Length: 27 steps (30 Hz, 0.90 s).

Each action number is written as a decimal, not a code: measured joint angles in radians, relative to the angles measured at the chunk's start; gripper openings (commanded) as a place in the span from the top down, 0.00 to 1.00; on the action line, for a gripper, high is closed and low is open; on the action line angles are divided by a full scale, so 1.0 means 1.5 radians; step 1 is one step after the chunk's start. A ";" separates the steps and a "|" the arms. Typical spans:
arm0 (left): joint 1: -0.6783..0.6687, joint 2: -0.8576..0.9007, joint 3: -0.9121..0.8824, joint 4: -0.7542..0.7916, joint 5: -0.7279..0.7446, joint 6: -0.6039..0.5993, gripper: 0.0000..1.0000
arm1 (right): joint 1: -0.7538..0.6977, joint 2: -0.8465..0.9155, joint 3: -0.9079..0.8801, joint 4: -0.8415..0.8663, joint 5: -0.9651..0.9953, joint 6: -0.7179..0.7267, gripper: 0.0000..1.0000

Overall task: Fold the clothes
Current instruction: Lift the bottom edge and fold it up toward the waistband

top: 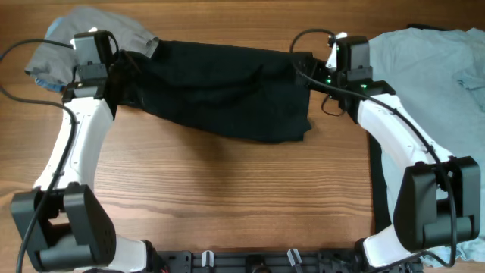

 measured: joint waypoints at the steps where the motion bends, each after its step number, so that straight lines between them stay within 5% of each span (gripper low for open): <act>1: -0.003 0.002 0.000 0.001 0.000 0.000 0.93 | -0.002 0.000 0.000 -0.009 0.000 -0.004 0.14; 4: -0.014 0.005 0.000 0.002 0.000 0.000 0.92 | -0.001 0.002 0.000 -0.005 -0.015 -0.027 0.32; 14: -0.024 0.005 0.000 -0.006 0.000 0.000 0.91 | 0.003 0.139 0.000 0.195 -0.147 -0.025 0.24; 20: -0.024 0.005 0.000 -0.006 0.000 0.000 0.90 | 0.003 0.216 0.000 0.355 -0.242 0.019 0.29; 22: -0.024 0.005 0.000 -0.006 0.000 0.000 0.90 | 0.004 0.222 0.000 0.375 -0.261 0.030 0.37; 25: -0.024 0.005 0.000 -0.006 0.000 0.000 0.90 | 0.011 0.222 0.000 0.399 -0.272 0.053 0.74; 27: -0.024 0.005 0.000 -0.006 0.000 0.000 0.90 | 0.015 0.223 0.000 0.402 -0.273 0.057 0.90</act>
